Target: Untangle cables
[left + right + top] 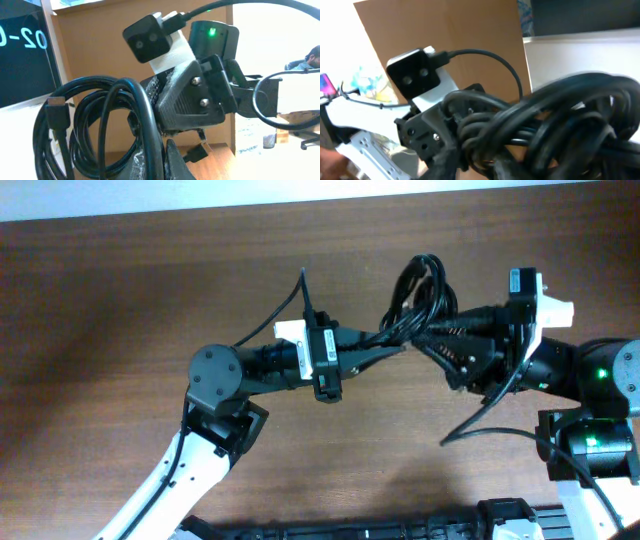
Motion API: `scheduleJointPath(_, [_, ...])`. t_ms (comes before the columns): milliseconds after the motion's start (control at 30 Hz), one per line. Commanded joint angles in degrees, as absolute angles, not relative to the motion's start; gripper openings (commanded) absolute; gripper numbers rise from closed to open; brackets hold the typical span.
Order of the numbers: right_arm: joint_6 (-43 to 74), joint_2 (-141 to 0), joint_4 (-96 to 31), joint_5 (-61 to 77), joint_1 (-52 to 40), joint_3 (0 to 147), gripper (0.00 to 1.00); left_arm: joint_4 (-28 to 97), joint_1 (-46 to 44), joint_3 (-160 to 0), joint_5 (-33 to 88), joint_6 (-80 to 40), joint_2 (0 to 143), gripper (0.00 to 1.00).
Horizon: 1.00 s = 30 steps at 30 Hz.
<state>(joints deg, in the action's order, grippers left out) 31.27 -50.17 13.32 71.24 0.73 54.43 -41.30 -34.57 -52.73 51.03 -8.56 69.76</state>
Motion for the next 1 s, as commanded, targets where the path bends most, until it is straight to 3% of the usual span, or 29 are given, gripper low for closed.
scheduleJointPath(0, [30.96,-50.24,13.61,70.3,1.08,55.02,0.04,-41.56,-35.2,-53.19,52.71,-8.23,69.21,0.0])
scheduleJointPath(200, [30.96,-50.24,13.98,72.34,1.1,55.02,0.04,-39.94,-34.79,-53.19,47.94,-8.21,69.21,0.0])
scheduleJointPath(467, [30.98,-49.47,16.05,77.12,1.1,55.05,0.04,-37.19,-27.59,-53.19,46.65,-8.23,69.21,0.0])
scheduleJointPath(800, [36.97,-49.01,22.79,78.04,1.1,55.05,0.05,-33.67,-27.2,-53.19,42.54,-8.03,69.21,0.0])
scheduleJointPath(867, [36.97,-49.01,22.76,78.02,1.1,55.05,0.38,-33.8,-27.2,-53.19,42.59,-8.05,69.21,0.0])
scheduleJointPath(967, [36.97,-49.36,22.72,78.02,1.1,55.02,0.62,-35.62,-27.2,-53.19,42.72,-10.55,69.21,0.0])
